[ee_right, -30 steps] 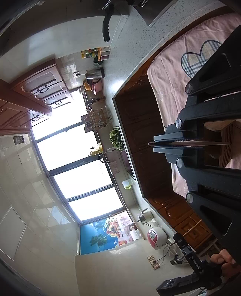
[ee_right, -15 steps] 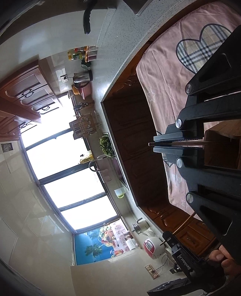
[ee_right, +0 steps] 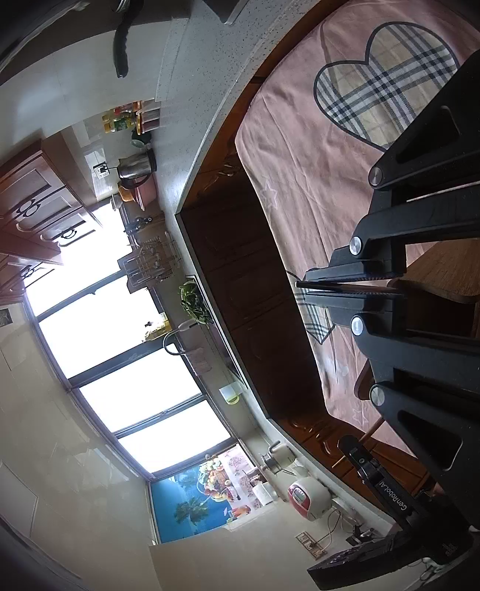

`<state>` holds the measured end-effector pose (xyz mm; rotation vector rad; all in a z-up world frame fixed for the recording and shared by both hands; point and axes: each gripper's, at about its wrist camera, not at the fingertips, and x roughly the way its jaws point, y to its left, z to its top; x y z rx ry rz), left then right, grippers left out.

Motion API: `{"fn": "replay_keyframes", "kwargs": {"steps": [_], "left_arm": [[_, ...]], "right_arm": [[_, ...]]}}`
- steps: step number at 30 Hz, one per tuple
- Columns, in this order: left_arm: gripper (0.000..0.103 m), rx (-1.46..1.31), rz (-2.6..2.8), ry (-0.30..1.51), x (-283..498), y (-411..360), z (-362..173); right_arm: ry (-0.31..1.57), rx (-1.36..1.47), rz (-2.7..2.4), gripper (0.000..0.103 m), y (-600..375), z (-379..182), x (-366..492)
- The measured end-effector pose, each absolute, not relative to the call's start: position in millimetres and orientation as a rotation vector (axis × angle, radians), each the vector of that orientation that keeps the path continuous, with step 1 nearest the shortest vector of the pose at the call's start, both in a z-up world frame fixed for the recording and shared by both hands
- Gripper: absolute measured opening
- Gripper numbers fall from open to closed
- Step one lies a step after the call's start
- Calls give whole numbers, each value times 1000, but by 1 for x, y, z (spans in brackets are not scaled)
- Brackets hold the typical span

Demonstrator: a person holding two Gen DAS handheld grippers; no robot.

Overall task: Organize utensils
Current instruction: 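Carry both chopsticks up to the wooden holder and lower them into it, then open both tools to release the chopsticks inside the holder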

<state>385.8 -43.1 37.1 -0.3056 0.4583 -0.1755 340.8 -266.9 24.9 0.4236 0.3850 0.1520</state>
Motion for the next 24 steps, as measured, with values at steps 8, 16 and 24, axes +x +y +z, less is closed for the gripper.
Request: {"fn": "replay_keyframes", "kwargs": {"steps": [8,16,24], "left_arm": [[8,-303,-193,496,388,-44,39],[66,-306,-196,499,366,-37,47],[84,-334,-166,544,322,-10,51]], "right_arm": [[423,435,168,9,-267,25,347],[415,455,169,74,-273,28,333],[392,483,186,86,-286,36,291]]}}
